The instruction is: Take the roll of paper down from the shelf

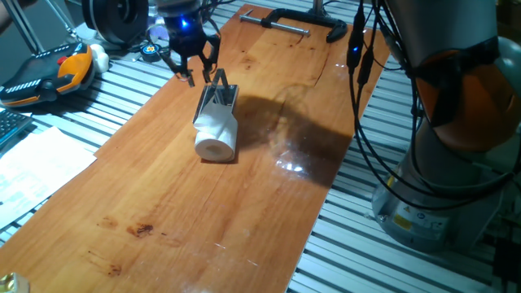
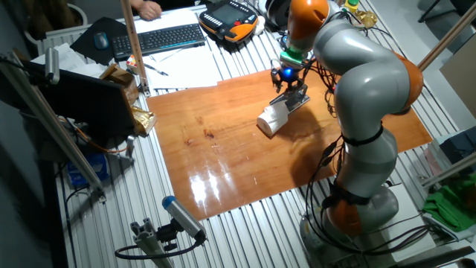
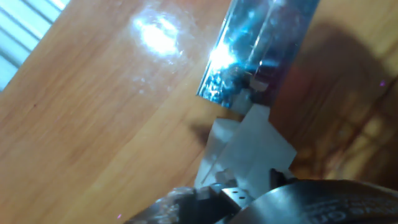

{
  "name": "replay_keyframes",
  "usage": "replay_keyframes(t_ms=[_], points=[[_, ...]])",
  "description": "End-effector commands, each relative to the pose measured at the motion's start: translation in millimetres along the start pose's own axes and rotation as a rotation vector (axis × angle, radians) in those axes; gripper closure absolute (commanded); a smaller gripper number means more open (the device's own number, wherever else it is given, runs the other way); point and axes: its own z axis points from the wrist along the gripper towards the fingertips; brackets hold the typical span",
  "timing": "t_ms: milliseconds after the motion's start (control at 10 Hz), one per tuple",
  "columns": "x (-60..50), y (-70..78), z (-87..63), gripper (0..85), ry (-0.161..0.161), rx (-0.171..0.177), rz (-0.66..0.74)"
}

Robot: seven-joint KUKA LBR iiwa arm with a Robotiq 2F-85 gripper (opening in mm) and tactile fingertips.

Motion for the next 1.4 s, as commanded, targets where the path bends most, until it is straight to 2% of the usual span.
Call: replay_keyframes(t_ms=[0, 200, 300, 400, 700, 1300], points=[[-3.9, -2.3, -2.6, 84.3, 0.005, 0.005, -0.162], [-11.0, -6.5, -8.1, 84.3, -0.012, 0.011, -0.266], [-11.3, -6.5, -8.2, 84.3, -0.04, 0.022, -0.297], [-11.1, -6.2, -7.8, 84.3, -0.045, 0.019, -0.293], [-8.2, -8.2, -9.0, 84.3, -0.026, -0.004, -0.278], [-9.7, -7.6, -6.0, 84.3, -0.035, -0.01, -0.285]])
